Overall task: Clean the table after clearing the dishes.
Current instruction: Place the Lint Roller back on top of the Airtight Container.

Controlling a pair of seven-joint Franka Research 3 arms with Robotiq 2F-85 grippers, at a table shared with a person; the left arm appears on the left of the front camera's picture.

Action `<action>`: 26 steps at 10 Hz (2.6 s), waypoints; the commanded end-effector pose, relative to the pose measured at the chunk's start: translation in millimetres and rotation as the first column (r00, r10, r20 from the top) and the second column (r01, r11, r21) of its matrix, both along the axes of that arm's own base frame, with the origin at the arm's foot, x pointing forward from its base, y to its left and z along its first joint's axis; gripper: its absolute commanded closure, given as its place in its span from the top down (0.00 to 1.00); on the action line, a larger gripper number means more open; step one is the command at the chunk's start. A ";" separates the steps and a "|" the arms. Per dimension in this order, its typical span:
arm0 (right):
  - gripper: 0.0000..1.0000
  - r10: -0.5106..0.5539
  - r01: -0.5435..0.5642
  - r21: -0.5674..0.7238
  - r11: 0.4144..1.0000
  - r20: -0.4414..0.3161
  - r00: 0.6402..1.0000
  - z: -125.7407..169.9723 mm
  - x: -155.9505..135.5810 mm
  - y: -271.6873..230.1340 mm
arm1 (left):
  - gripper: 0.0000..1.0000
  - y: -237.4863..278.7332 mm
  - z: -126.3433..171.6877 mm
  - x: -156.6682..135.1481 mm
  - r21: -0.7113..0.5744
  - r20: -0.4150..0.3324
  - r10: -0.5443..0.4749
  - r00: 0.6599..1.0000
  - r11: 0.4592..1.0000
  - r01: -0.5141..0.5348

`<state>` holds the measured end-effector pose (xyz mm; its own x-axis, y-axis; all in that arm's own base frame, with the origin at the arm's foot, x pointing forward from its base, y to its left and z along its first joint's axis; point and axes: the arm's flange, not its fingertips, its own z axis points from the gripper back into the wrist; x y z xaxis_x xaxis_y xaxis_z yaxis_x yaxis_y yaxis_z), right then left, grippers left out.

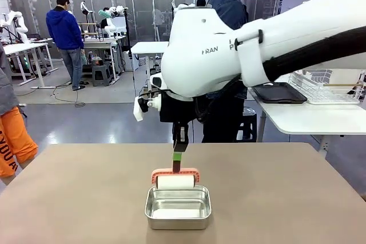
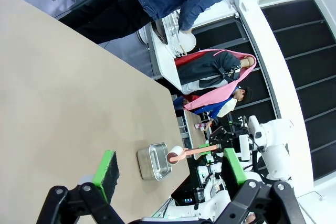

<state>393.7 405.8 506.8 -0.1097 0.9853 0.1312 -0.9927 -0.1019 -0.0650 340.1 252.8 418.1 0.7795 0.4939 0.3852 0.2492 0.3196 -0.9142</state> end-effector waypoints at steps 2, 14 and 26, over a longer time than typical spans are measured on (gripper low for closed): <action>0.21 0.103 -0.105 -0.021 0.994 -0.081 0.991 -19.8 22.6 6.7 | 1.00 1.4 0.7 -3.7 0.000 0.007 -0.010 1.000 1.000 0.010; 0.21 -0.009 -0.027 -0.091 0.996 -0.373 0.928 -99.7 124.3 22.0 | 1.00 1.4 0.7 -3.7 0.000 0.007 -0.010 1.000 1.000 0.010; 1.00 -0.073 0.056 -0.079 0.995 -0.225 0.972 -66.2 126.6 10.1 | 1.00 1.4 0.7 -3.7 0.000 0.007 -0.010 1.000 1.000 0.010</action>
<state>532.2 422.4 440.9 -0.0443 0.9953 0.0864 -0.9752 -0.0619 0.2126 340.0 252.9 418.1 0.7794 0.4942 0.3851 0.2491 0.3195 -0.9143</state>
